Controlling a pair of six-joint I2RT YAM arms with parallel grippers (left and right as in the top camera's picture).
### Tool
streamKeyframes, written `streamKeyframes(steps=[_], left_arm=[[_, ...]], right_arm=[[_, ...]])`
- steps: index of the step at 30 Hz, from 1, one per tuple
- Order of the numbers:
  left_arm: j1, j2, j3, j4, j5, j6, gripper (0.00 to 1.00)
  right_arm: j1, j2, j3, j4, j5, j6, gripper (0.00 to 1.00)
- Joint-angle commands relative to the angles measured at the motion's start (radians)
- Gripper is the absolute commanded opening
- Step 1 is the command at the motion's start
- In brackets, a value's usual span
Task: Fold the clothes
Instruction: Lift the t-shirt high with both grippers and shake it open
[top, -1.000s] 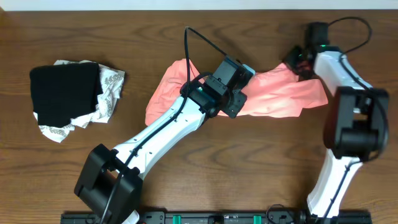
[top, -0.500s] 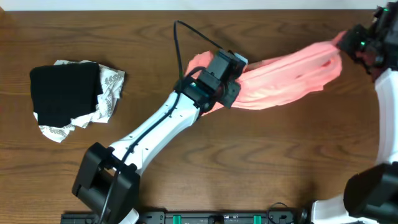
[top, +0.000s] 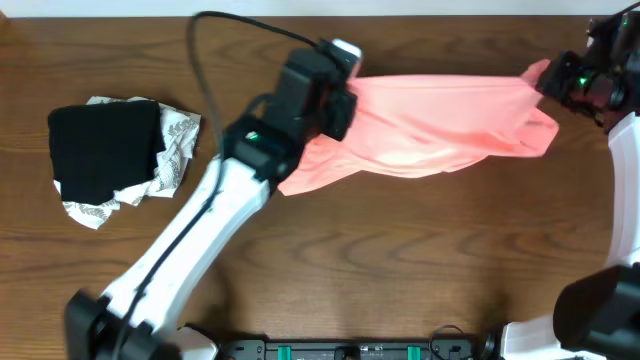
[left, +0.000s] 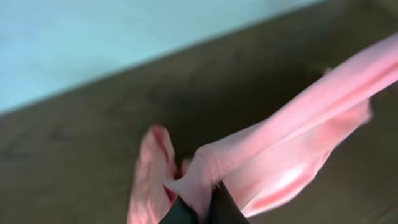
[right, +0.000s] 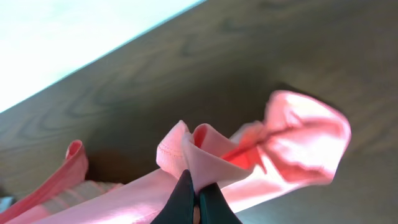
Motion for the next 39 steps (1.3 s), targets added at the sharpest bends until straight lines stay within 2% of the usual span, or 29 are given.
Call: streamKeyframes(steps=[1,14,21,26,31,34,36,39], left_arm=[[0.014,-0.117,0.034,0.004,-0.028,0.042,0.06],[0.014,-0.482,0.051,0.012,-0.027,0.073,0.06],[0.014,-0.534,0.064,0.012,-0.028,0.074,0.06],[0.052,-0.418,0.064,0.029,-0.111,0.092,0.06],[0.112,-0.185,0.064,0.127,-0.092,0.092,0.06],[0.135,-0.029,0.072,0.273,-0.052,0.154,0.06],[0.138,0.046,0.104,0.371,-0.051,0.16,0.06],[0.127,0.09,0.224,0.399,-0.049,0.205,0.06]], right_arm=[[-0.01,-0.112,0.004,0.022,-0.059,-0.043,0.01],[-0.009,-0.497,0.004,0.044,-0.046,-0.042,0.01],[-0.009,-0.532,0.003,0.044,-0.027,-0.042,0.01],[-0.009,-0.452,0.003,0.064,-0.023,-0.036,0.01],[-0.009,-0.308,0.003,0.15,-0.024,-0.002,0.01],[-0.009,-0.204,0.003,0.302,-0.024,0.04,0.01],[-0.011,-0.142,0.003,0.46,-0.031,0.069,0.01],[-0.019,-0.121,0.004,0.634,-0.12,0.08,0.01]])
